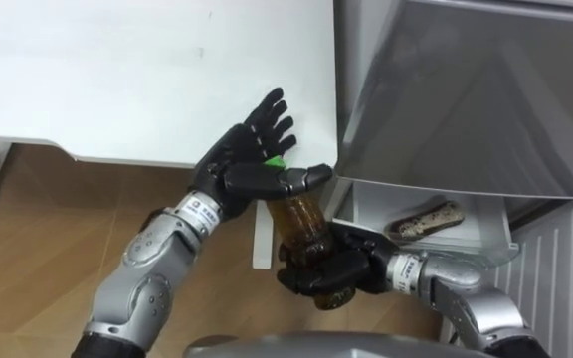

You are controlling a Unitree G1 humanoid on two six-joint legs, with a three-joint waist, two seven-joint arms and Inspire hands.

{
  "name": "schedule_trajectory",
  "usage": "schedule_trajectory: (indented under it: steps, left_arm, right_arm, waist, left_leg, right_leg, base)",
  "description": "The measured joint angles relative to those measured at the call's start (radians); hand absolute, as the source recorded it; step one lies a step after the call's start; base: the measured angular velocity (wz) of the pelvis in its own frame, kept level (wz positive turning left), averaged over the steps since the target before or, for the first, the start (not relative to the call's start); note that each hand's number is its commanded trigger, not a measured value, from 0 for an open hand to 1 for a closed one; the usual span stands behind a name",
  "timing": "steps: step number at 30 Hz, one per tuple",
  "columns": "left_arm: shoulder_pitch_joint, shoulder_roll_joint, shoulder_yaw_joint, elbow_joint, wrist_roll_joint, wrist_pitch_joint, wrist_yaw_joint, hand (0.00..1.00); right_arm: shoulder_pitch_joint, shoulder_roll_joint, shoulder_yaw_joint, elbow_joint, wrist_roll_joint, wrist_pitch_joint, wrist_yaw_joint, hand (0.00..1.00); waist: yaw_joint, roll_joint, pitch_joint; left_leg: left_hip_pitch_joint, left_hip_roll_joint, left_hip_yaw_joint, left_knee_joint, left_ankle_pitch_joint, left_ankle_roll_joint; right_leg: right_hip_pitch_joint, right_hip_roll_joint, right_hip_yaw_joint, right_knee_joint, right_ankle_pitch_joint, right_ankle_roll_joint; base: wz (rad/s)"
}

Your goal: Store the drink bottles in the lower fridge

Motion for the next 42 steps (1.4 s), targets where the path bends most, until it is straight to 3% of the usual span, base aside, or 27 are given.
schedule_trajectory:
  steps: [7,10,14,21,23,31,36,39,42]
  left_arm:
    - [0.0,0.001,0.02,-0.064,-0.001,-0.043,0.024,0.0]
    - [0.0,0.007,0.028,-0.121,0.002,-0.044,0.044,0.0]
    - [0.0,0.01,0.087,-0.194,0.001,-0.069,0.06,0.0]
    - [0.0,0.005,0.177,-0.241,0.001,-0.083,0.136,0.0]
    - [0.0,-0.008,0.223,-0.241,0.002,-0.098,0.18,0.0]
    - [0.0,-0.011,0.399,-0.241,0.084,-0.12,0.322,0.0]
    - [0.0,-0.011,0.472,-0.241,0.087,-0.121,0.427,0.0]
    - [0.0,-0.011,0.519,-0.241,0.088,-0.129,0.505,0.0]
    - [0.011,-0.011,0.577,-0.231,0.089,-0.162,0.585,0.0]
  right_arm:
    - [0.005,-0.017,0.005,0.0,-0.007,0.0,-0.014,1.0]
    - [0.005,-0.026,-0.002,-0.005,-0.036,0.0,-0.012,1.0]
    - [0.006,-0.026,-0.002,-0.005,-0.107,0.001,-0.005,1.0]
    - [0.056,-0.036,-0.019,0.0,-0.12,-0.002,-0.005,1.0]
    - [0.073,-0.037,-0.049,0.001,-0.119,-0.003,-0.004,1.0]
    - [0.113,-0.029,-0.171,0.001,-0.152,-0.005,-0.012,1.0]
    - [0.131,-0.029,-0.17,0.001,-0.158,-0.004,-0.017,1.0]
    - [0.144,-0.029,-0.17,0.001,-0.157,-0.004,-0.016,1.0]
    - [0.159,-0.032,-0.171,0.0,-0.157,-0.004,-0.028,1.0]
  waist:
    - [0.003,0.002,0.001]
    - [0.004,0.004,0.0013]
    - [0.013,0.013,-0.0031]
    - [0.053,0.023,-0.0007]
    - [0.058,0.029,-0.0036]
    - [0.087,0.039,-0.0047]
    - [0.101,0.043,-0.0036]
    - [0.117,0.049,-0.0086]
    - [0.141,0.049,-0.0095]
  left_leg:
    - [0.005,0.002,0.0,-0.001,0.0,0.0]
    - [0.005,0.001,-0.004,-0.003,0.0,0.0]
    - [0.01,0.001,0.002,-0.004,0.0,0.0]
    - [0.009,0.001,-0.001,-0.006,0.0,0.0]
    - [0.009,0.001,-0.003,-0.006,0.0,0.0]
    - [0.01,0.001,-0.004,-0.004,0.0,0.0]
    - [0.023,0.0,-0.009,-0.008,0.0,0.0]
    - [0.026,0.001,-0.01,-0.01,0.0,0.0]
    - [0.03,0.001,-0.005,-0.009,0.0,0.0]
  right_leg:
    - [0.009,-0.002,0.002,0.001,0.0,0.0]
    - [0.012,0.0,0.0,-0.001,0.0,0.0]
    - [0.015,0.001,0.003,-0.001,0.0,0.0]
    - [0.016,0.001,-0.004,-0.008,0.0,0.0]
    - [0.017,-0.001,-0.006,-0.008,0.0,0.0]
    - [0.017,-0.002,-0.003,-0.003,-0.001,0.001]
    - [0.031,0.001,-0.003,-0.006,-0.001,0.001]
    - [0.037,0.001,-0.001,-0.015,-0.001,0.001]
    - [0.038,0.0,-0.001,-0.014,-0.001,0.001]
  base:
    - [0.01]
    - [0.03]
    - [-0.02]
    - [0.0]
    - [0.0]
    - [0.0]
    - [0.0]
    - [0.0]
    - [-0.03]
